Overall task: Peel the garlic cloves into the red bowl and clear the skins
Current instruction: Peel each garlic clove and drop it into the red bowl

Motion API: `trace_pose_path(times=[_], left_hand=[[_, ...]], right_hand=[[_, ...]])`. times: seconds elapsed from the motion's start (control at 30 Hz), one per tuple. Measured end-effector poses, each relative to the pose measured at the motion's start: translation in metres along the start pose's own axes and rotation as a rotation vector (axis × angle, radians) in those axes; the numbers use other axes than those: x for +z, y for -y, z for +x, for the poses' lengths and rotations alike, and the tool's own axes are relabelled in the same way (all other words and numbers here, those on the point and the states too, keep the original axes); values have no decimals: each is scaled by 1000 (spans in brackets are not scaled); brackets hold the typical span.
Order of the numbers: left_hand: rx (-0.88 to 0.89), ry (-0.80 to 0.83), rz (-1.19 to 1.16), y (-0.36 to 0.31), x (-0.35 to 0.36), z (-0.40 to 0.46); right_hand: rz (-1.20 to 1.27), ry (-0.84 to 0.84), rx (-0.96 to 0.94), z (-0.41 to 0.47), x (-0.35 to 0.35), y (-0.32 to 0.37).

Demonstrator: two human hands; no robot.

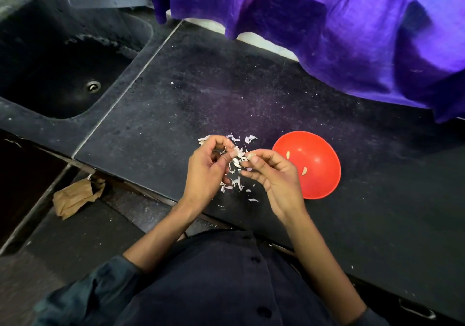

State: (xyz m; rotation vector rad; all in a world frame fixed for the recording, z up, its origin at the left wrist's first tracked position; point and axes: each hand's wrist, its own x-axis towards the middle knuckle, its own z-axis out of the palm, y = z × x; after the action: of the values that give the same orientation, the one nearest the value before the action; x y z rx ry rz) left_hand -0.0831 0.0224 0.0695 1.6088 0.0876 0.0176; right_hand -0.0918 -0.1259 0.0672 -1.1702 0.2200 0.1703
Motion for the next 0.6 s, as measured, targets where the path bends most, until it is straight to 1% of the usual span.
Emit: trace_pose_path(times=[0.1, 0.23, 0.37, 0.43, 0.5, 0.6], left_hand=[[-10, -3, 64, 1, 1, -2], [10, 25, 147, 2, 1, -3], [121, 64, 257, 6, 1, -4], [146, 61, 296, 8, 1, -3], [134, 50, 293, 6, 1, -3], [66, 68, 245, 3, 4, -2]], right_hand=[[103, 2, 67, 0, -1, 0], [179, -7, 122, 1, -3, 1], [210, -11, 138, 0, -4, 2], [203, -12, 138, 0, -4, 2], [186, -20, 136, 0, -4, 2], [166, -36, 136, 0, -2, 1]])
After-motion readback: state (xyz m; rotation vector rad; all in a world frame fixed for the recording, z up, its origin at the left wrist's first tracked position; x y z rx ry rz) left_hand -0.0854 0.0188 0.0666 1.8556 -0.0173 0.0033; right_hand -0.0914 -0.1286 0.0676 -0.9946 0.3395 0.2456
